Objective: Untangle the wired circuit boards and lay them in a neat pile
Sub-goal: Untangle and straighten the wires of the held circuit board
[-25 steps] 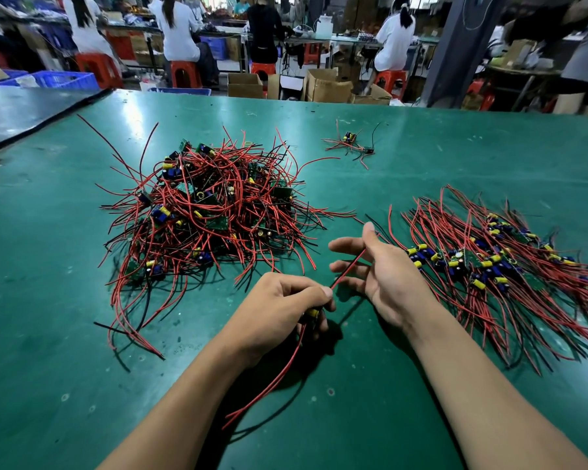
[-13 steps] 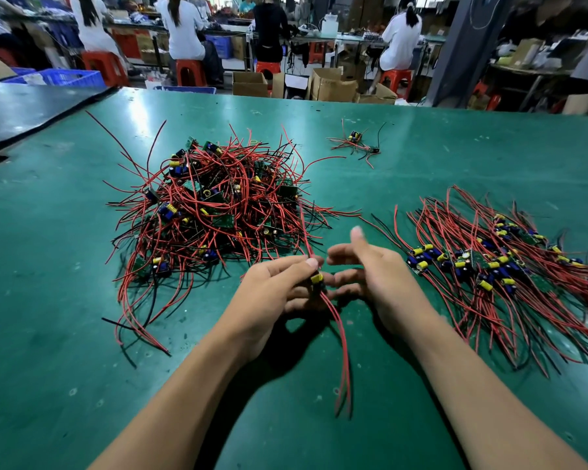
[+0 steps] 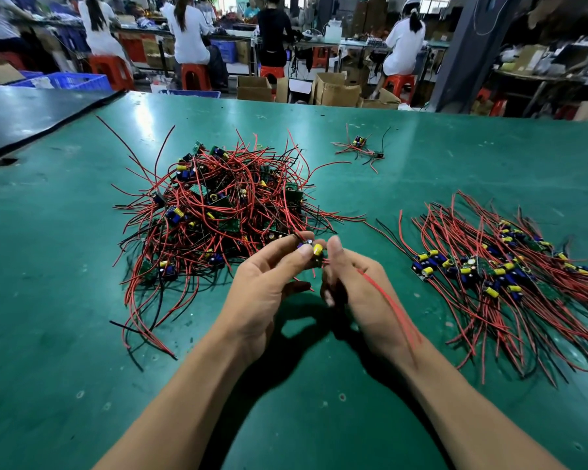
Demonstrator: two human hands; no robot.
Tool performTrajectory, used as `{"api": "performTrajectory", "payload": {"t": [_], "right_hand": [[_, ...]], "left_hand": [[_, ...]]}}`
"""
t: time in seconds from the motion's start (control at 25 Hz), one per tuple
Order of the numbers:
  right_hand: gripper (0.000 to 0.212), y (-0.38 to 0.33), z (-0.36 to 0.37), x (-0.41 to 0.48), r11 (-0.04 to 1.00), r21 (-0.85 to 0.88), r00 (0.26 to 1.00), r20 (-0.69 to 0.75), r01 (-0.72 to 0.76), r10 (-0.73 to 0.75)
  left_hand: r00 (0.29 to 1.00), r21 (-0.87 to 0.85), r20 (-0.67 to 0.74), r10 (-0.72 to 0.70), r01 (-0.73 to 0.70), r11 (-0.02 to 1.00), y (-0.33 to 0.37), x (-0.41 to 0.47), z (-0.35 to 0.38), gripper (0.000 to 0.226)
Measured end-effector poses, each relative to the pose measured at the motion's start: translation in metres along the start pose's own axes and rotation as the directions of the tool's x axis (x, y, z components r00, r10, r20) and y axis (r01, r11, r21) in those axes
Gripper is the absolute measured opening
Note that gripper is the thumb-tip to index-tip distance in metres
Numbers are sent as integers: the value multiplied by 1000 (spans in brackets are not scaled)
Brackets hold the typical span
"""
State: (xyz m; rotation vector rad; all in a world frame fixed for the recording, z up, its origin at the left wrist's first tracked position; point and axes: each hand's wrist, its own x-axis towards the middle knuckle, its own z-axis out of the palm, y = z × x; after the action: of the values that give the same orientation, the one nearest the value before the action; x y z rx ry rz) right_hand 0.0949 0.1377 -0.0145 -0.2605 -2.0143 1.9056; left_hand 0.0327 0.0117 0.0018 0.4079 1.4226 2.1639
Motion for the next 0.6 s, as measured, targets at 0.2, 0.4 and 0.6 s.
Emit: {"api": "performTrajectory", "payload": {"t": [0.2,0.4,0.6], "right_hand": [[45,-14,-7,4,810,560,984,55,-173,172],[48,-19,-6,1,772,582,963,76,-254,259],[44,-23,-12,2,729,622,954,110,-285,279]], "left_hand": [[992,-53,120,24,-18,998,-1,-5,3,35],[995,-48,85,58,-54,997,-2,-6,6,33],[971,-206,237,-30,80,975,-3,-4,4,29]]}}
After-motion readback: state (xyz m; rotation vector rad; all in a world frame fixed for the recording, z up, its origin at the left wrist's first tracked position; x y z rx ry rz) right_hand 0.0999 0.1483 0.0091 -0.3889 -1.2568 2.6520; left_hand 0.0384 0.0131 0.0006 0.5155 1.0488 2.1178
